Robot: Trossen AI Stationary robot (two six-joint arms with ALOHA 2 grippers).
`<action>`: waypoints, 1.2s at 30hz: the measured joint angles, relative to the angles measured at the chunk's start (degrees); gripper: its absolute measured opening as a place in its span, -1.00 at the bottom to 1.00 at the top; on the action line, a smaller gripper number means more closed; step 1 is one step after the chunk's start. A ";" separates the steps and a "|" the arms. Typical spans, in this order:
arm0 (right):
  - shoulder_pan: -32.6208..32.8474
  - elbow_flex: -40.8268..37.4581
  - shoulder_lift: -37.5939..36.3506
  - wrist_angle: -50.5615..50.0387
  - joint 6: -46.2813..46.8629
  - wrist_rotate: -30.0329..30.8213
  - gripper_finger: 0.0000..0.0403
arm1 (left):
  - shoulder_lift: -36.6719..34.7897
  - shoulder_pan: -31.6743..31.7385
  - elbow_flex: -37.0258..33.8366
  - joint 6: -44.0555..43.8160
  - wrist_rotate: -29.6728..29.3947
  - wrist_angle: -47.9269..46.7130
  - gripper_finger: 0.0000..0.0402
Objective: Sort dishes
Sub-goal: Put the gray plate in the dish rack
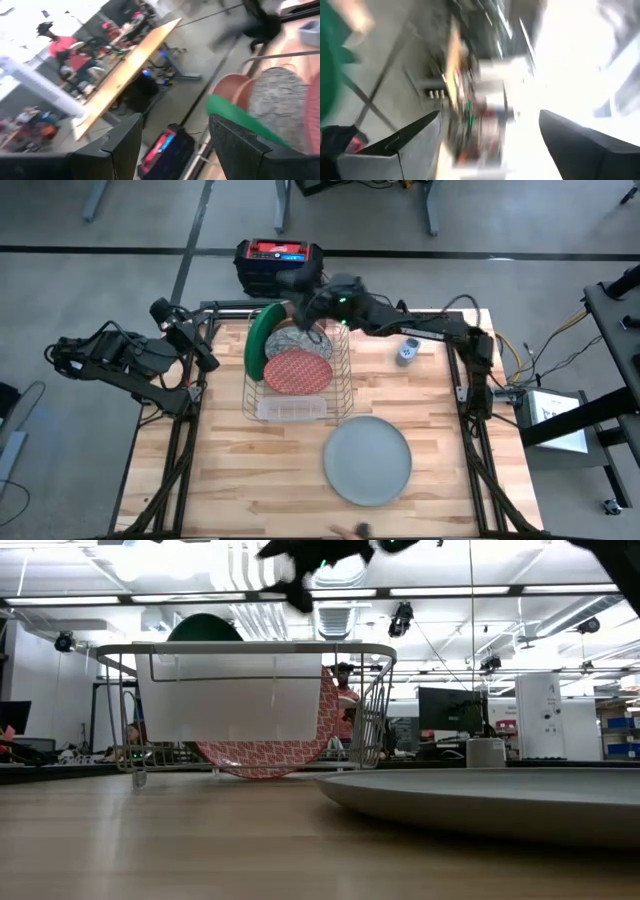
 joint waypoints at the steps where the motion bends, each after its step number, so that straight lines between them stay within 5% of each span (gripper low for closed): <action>1: 0.23 0.00 -1.26 0.25 4.06 3.86 0.61 | 0.02 -0.02 0.00 -0.01 1.45 0.09 0.09; 6: 0.72 0.02 -9.13 -7.61 25.74 20.84 0.54 | 1.21 -0.02 0.00 0.01 5.92 2.09 0.09; 9: 0.78 0.02 -14.18 -21.28 46.30 22.80 0.50 | 2.52 -0.02 0.00 0.15 6.10 2.67 0.09; 14: 0.72 -0.01 -21.76 -48.33 78.62 12.12 0.42 | 4.79 -0.01 0.00 0.63 6.19 4.86 0.09; 18: 2.23 -3.36 -25.24 -62.57 95.82 4.41 0.36 | 6.56 -0.02 0.00 1.22 6.24 5.73 0.09; 30: 17.79 -31.45 -32.84 -66.56 118.18 -1.32 0.24 | 8.00 -0.02 0.00 1.22 6.24 5.92 0.09; 36: 23.79 -43.34 -32.97 -65.02 136.56 -4.61 0.17 | 8.49 -0.02 0.00 1.22 7.16 5.94 0.09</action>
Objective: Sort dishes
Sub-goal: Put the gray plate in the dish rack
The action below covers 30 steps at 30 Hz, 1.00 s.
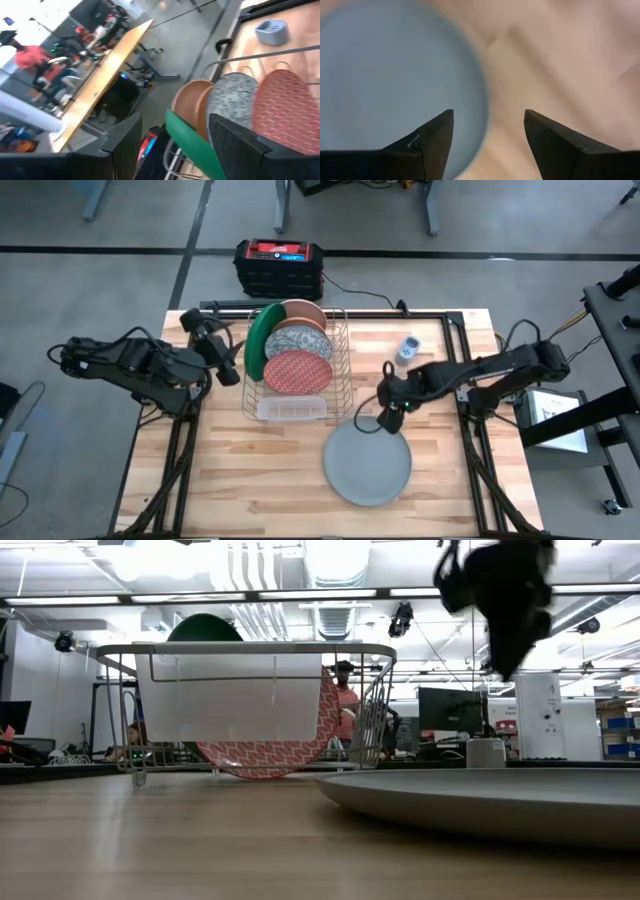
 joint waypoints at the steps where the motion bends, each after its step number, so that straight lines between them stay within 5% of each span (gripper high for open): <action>1: 0.74 -1.85 -0.01 1.05 3.12 -1.56 0.16 | 0.15 0.00 0.00 0.02 1.60 0.03 0.09; 10: 5.75 -10.40 -0.24 7.19 22.95 -9.73 0.18 | 2.98 0.00 0.00 3.35 14.42 2.61 0.09; 22: 12.31 -17.68 0.94 13.73 35.07 -5.53 0.21 | 7.25 0.00 0.00 5.42 15.60 2.93 0.09; 30: 15.45 -20.17 4.27 21.22 40.92 -1.99 0.09 | 7.21 0.00 0.00 9.15 29.34 6.18 0.09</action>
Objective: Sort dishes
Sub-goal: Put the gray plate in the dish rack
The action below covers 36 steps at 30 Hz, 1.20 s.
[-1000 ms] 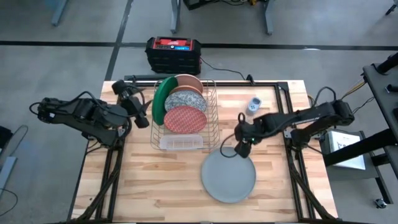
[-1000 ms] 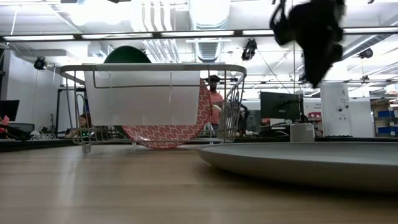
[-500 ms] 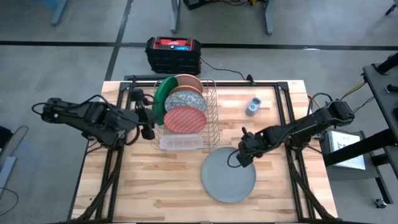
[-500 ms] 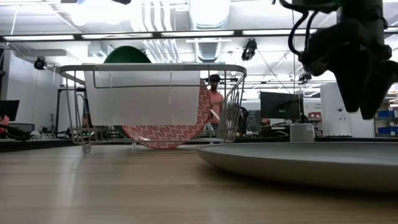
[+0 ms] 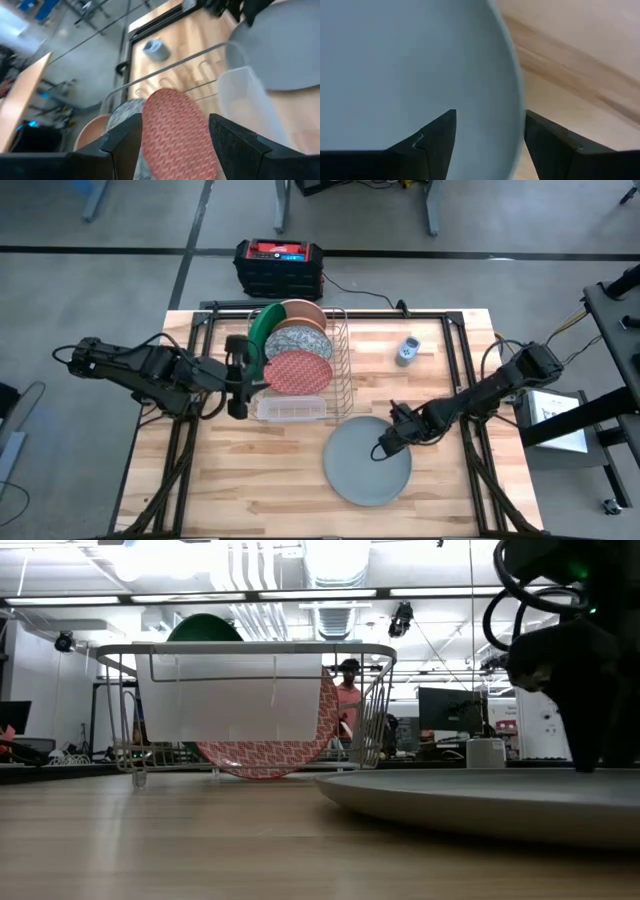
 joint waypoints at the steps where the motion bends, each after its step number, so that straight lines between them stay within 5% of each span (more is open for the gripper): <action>1: 0.24 -0.22 0.65 1.86 0.51 0.26 0.07 | -0.01 0.00 0.00 0.32 1.10 0.31 0.09; 10: 0.79 1.59 8.67 5.16 2.44 2.74 -0.14 | 0.54 -0.10 0.02 0.50 9.88 3.78 0.09; 19: 4.90 5.54 7.95 -1.51 6.36 7.34 -0.94 | 1.95 -0.15 8.32 2.31 12.14 5.80 0.09; 28: 12.71 10.52 7.66 -5.32 13.24 19.49 -1.00 | 3.72 -0.17 12.86 0.40 30.21 5.63 0.09; 32: 17.10 17.34 8.54 -14.56 15.62 25.81 -1.00 | 4.32 -0.15 12.85 -2.56 36.95 4.33 0.09; 36: 21.19 27.04 11.92 -26.18 17.08 33.46 -1.00 | 5.14 -0.51 12.85 -6.40 51.11 3.18 0.09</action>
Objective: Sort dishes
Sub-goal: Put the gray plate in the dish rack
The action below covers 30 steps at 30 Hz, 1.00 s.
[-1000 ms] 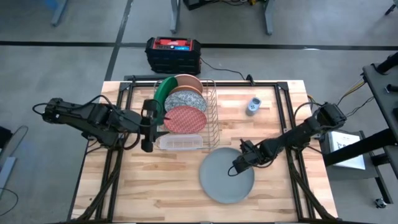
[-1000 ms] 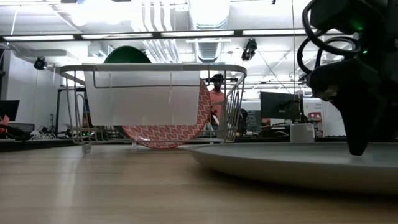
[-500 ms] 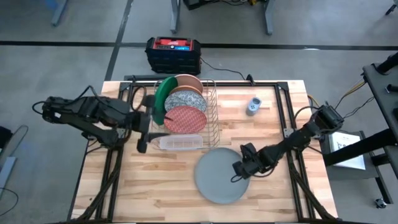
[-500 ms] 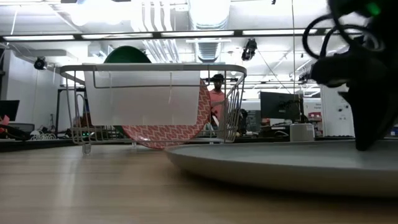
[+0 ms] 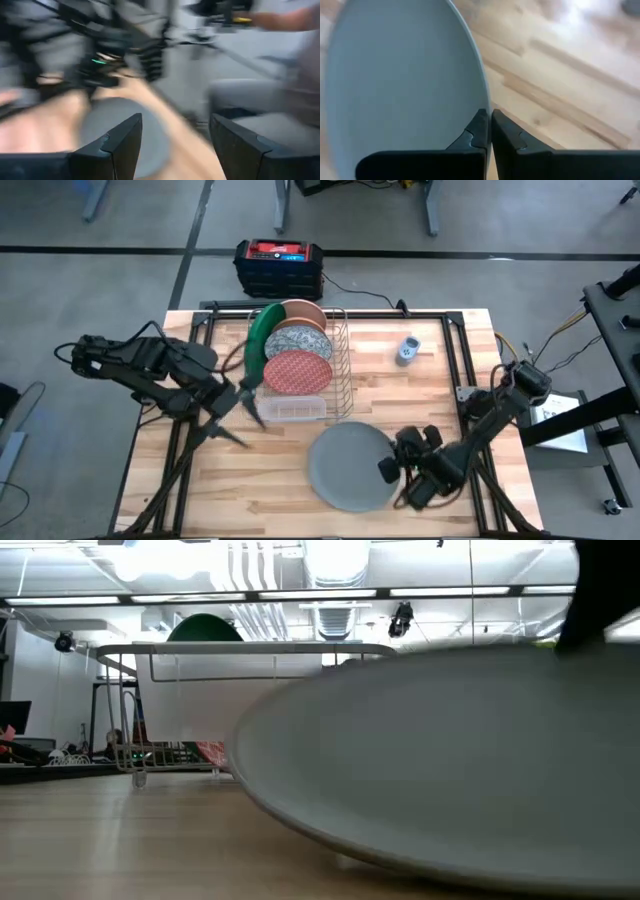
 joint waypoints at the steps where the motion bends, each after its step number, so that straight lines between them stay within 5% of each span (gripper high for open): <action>1: 0.72 2.76 1.05 -2.33 0.10 1.99 -1.00 | 0.17 -0.41 0.00 -1.08 2.69 -0.92 0.09; 4: 2.61 10.35 5.07 -7.72 0.20 7.89 -1.00 | 0.56 -3.16 -0.01 -2.18 2.55 -6.36 0.09; 14: 2.83 31.51 21.84 -26.07 -0.80 18.90 -1.00 | -1.25 -15.94 -6.98 -9.28 -25.57 -7.96 0.09; 19: 2.64 34.22 21.34 -26.41 -2.52 23.34 -1.00 | -4.30 -19.34 -7.50 -12.58 -32.25 -7.34 0.09; 30: 0.60 38.93 14.88 -26.28 -17.57 49.50 -1.00 | -12.06 -20.21 -6.23 -11.11 -38.52 -5.43 0.09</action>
